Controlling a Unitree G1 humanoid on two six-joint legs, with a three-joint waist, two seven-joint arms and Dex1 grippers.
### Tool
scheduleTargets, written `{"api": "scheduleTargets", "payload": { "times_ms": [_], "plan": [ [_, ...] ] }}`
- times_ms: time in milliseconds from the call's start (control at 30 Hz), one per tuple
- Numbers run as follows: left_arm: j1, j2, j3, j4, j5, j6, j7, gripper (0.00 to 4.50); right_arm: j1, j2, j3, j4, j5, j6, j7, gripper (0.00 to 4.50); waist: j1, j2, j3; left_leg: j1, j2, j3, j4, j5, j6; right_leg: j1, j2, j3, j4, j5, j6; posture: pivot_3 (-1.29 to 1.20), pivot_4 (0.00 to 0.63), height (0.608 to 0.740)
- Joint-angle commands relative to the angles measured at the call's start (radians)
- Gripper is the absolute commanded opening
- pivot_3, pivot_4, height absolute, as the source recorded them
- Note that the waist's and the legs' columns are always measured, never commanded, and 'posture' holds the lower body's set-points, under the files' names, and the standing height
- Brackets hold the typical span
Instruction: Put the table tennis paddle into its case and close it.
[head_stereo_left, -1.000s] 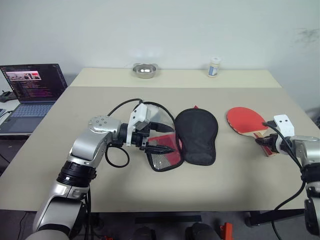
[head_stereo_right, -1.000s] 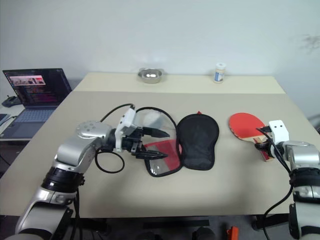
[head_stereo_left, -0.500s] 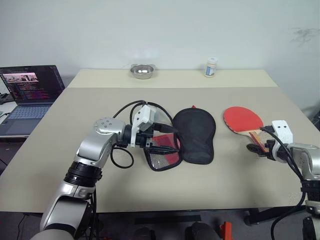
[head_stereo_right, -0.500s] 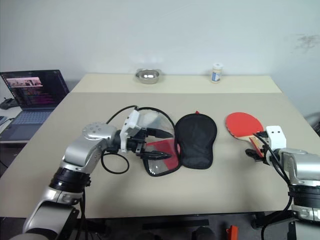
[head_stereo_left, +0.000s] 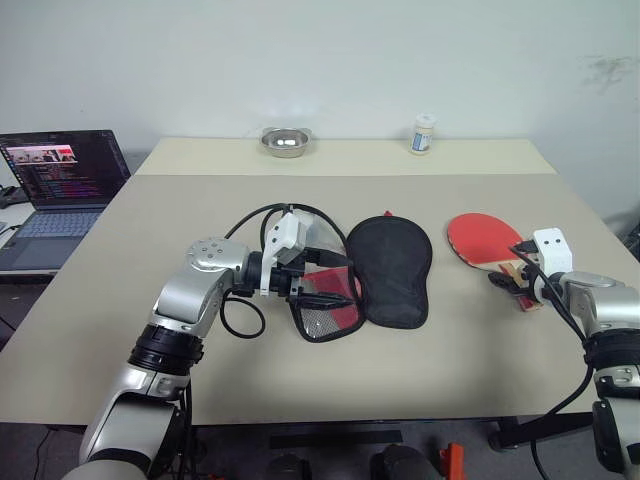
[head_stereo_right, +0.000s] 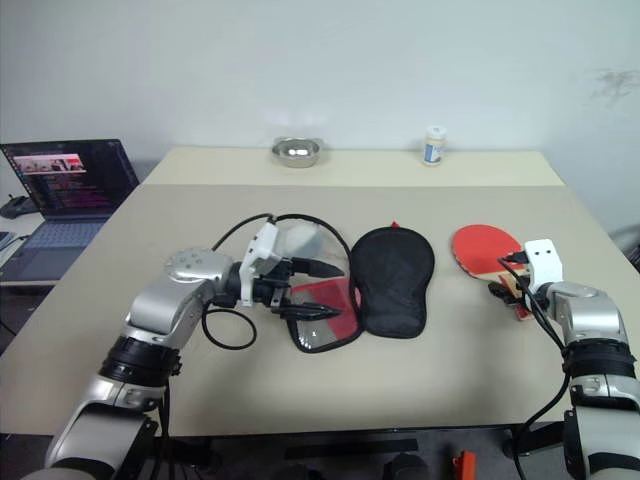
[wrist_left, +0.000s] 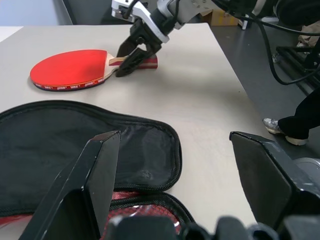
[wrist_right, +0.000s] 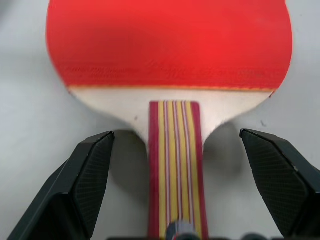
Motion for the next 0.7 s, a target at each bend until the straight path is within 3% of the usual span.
{"api": "scheduleTargets", "payload": {
  "times_ms": [33, 233, 300, 467, 600, 700],
  "plan": [
    [-0.006, 0.008, 0.018, -0.046, -0.010, 0.003, 0.005, 3.80, -0.031, 0.005, 0.014, 0.034, -0.017, -0.003, -0.007, 3.47, 0.000, 0.000, 0.000, 0.000, 0.000, 0.000, 0.000, 0.000, 0.000, 0.000, 0.000, 0.000, 0.000, 0.000, 0.000, 0.00, 0.150, 0.740],
    [0.004, 0.018, 0.023, -0.064, -0.013, 0.013, 0.011, 3.80, -0.040, 0.033, 0.013, 0.044, -0.023, 0.036, -0.059, 1.54, 0.000, -0.001, -0.001, 0.000, 0.000, 0.000, 0.001, 0.000, 0.000, 0.001, 0.000, 0.000, 0.000, 0.001, 0.001, 0.00, 0.150, 0.740],
    [0.007, 0.019, 0.023, -0.071, -0.014, 0.017, 0.013, 3.80, -0.038, 0.034, 0.009, 0.040, -0.022, 0.040, -0.068, 1.13, 0.000, -0.001, -0.001, 0.001, 0.000, 0.000, 0.001, 0.000, 0.001, 0.001, -0.001, 0.000, 0.000, 0.001, 0.002, 0.00, 0.150, 0.740],
    [0.015, 0.030, 0.038, -0.082, -0.024, 0.028, 0.020, 3.80, -0.058, 0.044, -0.066, -0.087, 0.022, 0.102, -0.133, 1.12, 0.000, -0.001, 0.000, 0.001, 0.000, 0.000, 0.002, 0.001, 0.002, 0.001, -0.001, 0.001, 0.000, 0.002, 0.002, 0.00, 0.150, 0.740],
    [0.030, 0.051, 0.059, -0.090, -0.036, 0.029, 0.022, 3.80, -0.064, 0.077, -0.127, -0.357, 0.086, 0.282, -0.188, 1.12, 0.000, 0.004, 0.002, -0.002, 0.000, 0.001, 0.000, 0.001, 0.002, -0.002, -0.001, 0.001, 0.000, 0.002, 0.002, 0.00, 0.150, 0.740],
    [0.037, 0.069, 0.072, -0.079, -0.027, 0.027, 0.030, 3.80, -0.042, 0.167, -0.165, -0.594, 0.125, 0.448, -0.267, 1.12, -0.002, 0.004, 0.003, -0.003, 0.002, 0.001, -0.001, 0.001, 0.001, -0.004, -0.002, 0.002, 0.000, 0.002, 0.002, 0.00, 0.150, 0.740]
  ]
}}
